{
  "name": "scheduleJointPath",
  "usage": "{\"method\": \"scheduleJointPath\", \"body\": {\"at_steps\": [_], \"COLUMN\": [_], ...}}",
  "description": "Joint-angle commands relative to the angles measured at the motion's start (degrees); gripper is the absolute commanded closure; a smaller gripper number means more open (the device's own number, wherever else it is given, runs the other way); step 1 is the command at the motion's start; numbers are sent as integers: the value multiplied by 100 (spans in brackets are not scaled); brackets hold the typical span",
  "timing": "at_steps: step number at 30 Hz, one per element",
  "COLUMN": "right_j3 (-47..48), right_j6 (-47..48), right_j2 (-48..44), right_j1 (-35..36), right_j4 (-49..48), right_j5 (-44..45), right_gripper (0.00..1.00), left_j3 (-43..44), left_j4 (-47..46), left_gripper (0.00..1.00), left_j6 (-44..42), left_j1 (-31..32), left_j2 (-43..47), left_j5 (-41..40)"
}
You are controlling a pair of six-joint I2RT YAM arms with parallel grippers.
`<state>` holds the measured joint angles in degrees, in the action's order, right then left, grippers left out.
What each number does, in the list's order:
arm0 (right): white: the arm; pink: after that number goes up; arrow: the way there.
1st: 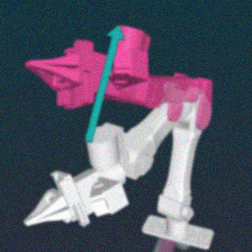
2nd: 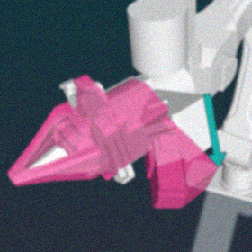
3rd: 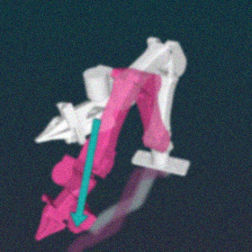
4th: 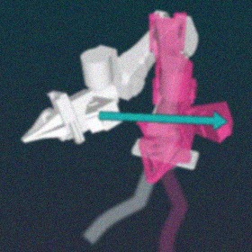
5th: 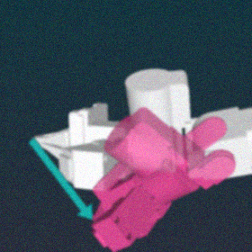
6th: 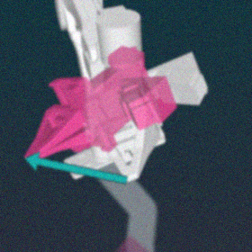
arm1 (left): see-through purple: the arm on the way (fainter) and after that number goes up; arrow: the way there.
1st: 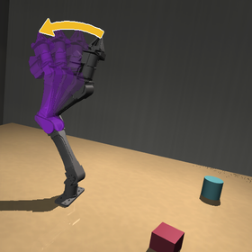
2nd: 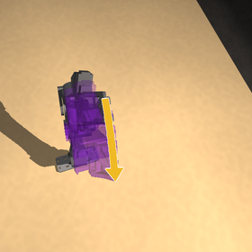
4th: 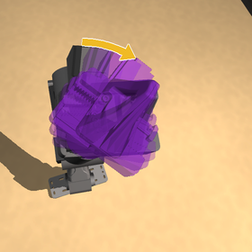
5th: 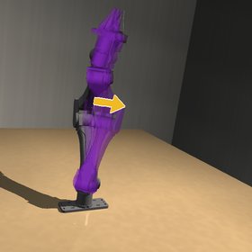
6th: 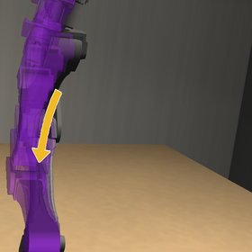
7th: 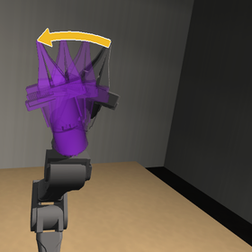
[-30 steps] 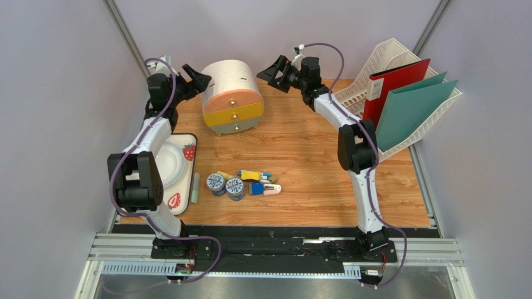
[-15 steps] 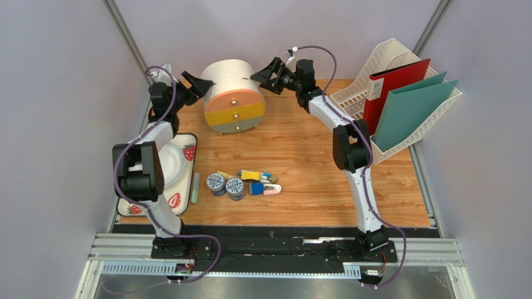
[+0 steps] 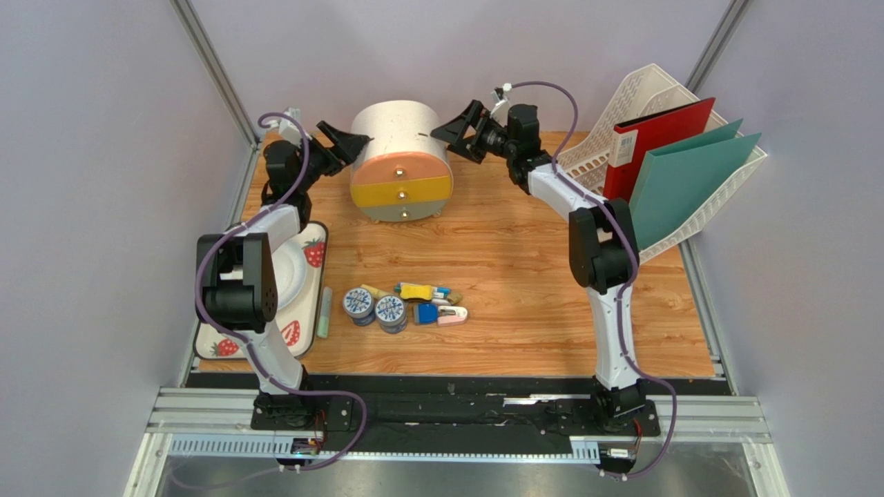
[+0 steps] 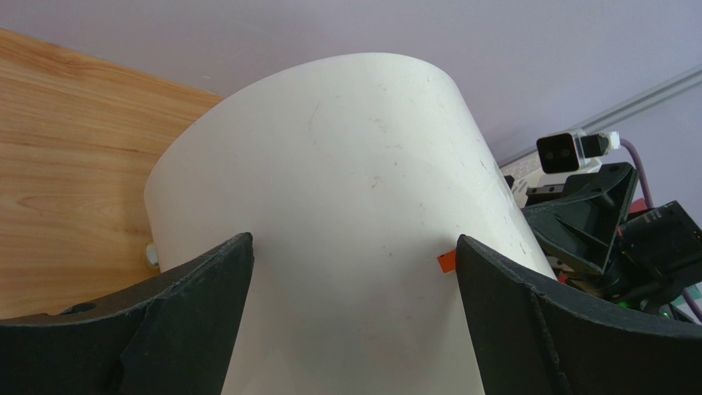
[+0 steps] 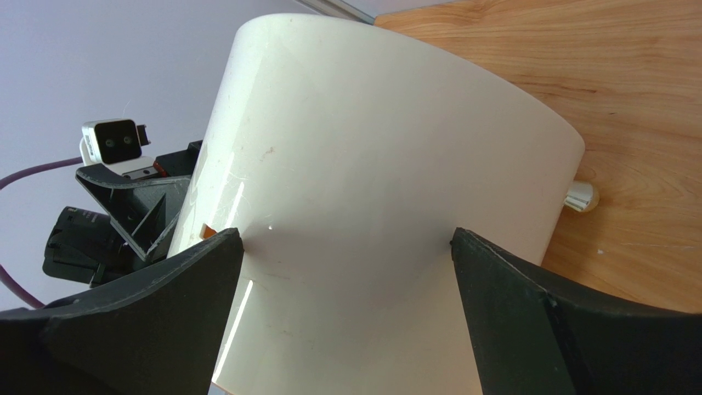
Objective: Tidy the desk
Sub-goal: Move the storage box to the center of the board.
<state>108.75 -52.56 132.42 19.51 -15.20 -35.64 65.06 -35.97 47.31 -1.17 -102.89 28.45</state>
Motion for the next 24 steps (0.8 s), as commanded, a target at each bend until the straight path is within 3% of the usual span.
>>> {"method": "scheduleJointPath", "body": {"at_steps": [1,9,15,18,24], "right_j3": [-626,-1497,-496,-380,-1724], "right_j6": [447,1273,2425,2705,2672], "right_j2": [-515,-1684,-2026,-2342,-3704], "right_j1": [194,124,-113,-175,-167], "right_j4": [298,1218,3178,3540,3278], "right_j5": [-93,627,1779,2095,2404], "right_gripper": [1,1,1,1,1], "left_j3": [-300,-643,-924,-1039,-1074], "left_j4": [204,318,581,801,1223], "left_gripper": [1,1,1,1,1], "left_j6": [138,182,183,68,-143], "left_j1": [670,996,1049,1049,1057], "left_j2": [163,524,998,1306,1763], "left_j5": [768,610,338,171,21]}}
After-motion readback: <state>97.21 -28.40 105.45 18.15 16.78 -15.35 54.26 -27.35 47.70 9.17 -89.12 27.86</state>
